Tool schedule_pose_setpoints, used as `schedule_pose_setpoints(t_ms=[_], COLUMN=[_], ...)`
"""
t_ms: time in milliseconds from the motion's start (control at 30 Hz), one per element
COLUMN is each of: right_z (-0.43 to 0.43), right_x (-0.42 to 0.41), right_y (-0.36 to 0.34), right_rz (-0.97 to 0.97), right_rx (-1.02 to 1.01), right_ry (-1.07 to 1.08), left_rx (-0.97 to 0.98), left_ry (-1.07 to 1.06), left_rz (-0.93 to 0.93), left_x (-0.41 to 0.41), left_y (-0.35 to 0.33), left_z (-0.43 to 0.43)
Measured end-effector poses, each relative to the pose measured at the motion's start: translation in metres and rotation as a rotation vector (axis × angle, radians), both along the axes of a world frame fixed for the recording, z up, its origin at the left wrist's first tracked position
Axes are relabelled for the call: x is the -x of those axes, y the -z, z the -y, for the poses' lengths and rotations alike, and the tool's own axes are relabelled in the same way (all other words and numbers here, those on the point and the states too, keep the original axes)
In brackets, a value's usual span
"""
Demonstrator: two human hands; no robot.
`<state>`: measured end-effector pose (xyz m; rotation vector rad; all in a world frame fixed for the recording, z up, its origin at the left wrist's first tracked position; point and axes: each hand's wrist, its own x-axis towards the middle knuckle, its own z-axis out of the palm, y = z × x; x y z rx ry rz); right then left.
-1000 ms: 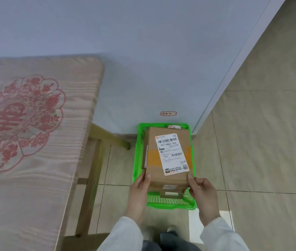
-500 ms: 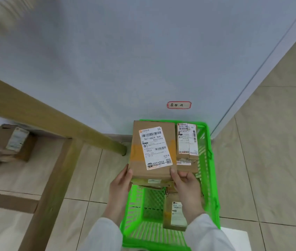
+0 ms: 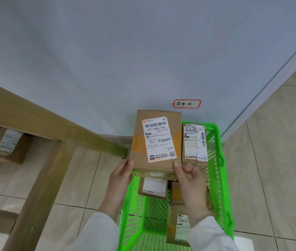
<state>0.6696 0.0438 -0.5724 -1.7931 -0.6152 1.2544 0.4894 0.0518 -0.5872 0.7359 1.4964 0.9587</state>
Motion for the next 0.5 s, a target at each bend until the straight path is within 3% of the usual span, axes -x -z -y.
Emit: schedule_pose_setpoints(t_ms=[500], right_z=[0.0019], right_x=[0.001], right_y=[-0.0011], right_rz=[-0.004], right_rx=[0.012], right_ry=[-0.02], left_rx=[0.019], left_ry=[0.043], left_rz=[-0.075], left_x=[0.0001], left_y=[-0.0025], left_z=[0.0049])
